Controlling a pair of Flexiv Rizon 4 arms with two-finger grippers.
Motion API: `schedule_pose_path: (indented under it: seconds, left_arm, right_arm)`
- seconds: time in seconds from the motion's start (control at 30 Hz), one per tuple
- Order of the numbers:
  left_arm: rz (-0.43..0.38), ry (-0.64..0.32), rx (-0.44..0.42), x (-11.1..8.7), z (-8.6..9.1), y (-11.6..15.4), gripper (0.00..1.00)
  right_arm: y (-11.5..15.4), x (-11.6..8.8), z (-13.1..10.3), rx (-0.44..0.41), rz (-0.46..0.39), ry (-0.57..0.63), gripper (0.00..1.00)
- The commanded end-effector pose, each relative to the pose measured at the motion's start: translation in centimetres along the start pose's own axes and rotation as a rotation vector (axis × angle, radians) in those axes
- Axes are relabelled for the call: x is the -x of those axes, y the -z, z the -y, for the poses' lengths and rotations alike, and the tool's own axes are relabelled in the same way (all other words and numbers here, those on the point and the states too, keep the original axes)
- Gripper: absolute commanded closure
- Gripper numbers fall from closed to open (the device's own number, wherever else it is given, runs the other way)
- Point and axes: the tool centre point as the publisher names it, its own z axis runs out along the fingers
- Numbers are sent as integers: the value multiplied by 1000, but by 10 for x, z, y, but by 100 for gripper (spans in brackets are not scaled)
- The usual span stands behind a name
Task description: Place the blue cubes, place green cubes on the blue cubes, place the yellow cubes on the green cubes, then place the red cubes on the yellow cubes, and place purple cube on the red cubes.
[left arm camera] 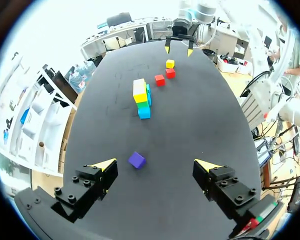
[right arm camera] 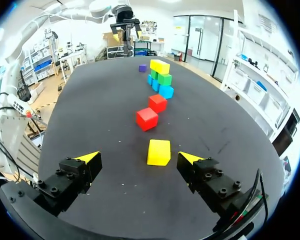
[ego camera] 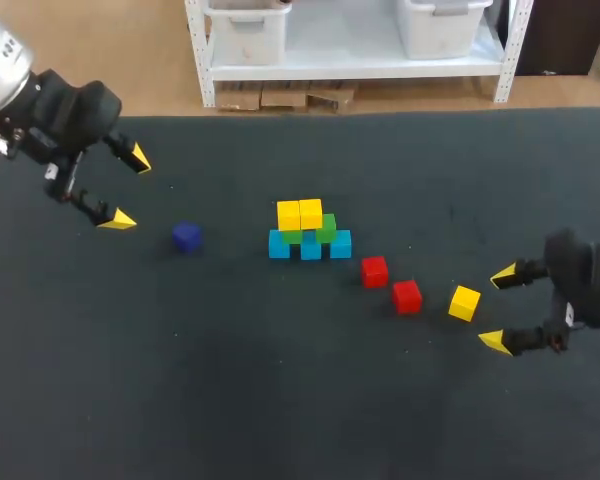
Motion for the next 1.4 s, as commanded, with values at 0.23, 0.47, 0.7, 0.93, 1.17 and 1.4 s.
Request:
schedule_pose_path:
  seconds: [0.23, 0.47, 0.7, 0.93, 1.17, 1.4]
  left_arm:
    - [3, -3, -1, -1, -1, -1, 0]
    - [3, -3, -1, -1, -1, -1, 0]
    - [3, -3, -1, -1, -1, -1, 0]
    - [3, -3, -1, -1, -1, -1, 0]
    - [3, -3, -1, -1, -1, -1, 0]
    - [3, -3, -1, -1, -1, -1, 0]
  right_arm:
    - [-25, -10, 18, 1, 10, -28, 0]
    - [-34, -7, 22, -5, 34, -48, 0]
    - [-40, -7, 26, -6, 44, -62, 0]
    - [-44, -7, 29, -11, 39, -63, 50]
    - [-44, -3, 30, -14, 31, -55, 100]
    - [-38, 5, 35, -16, 38, -49, 100]
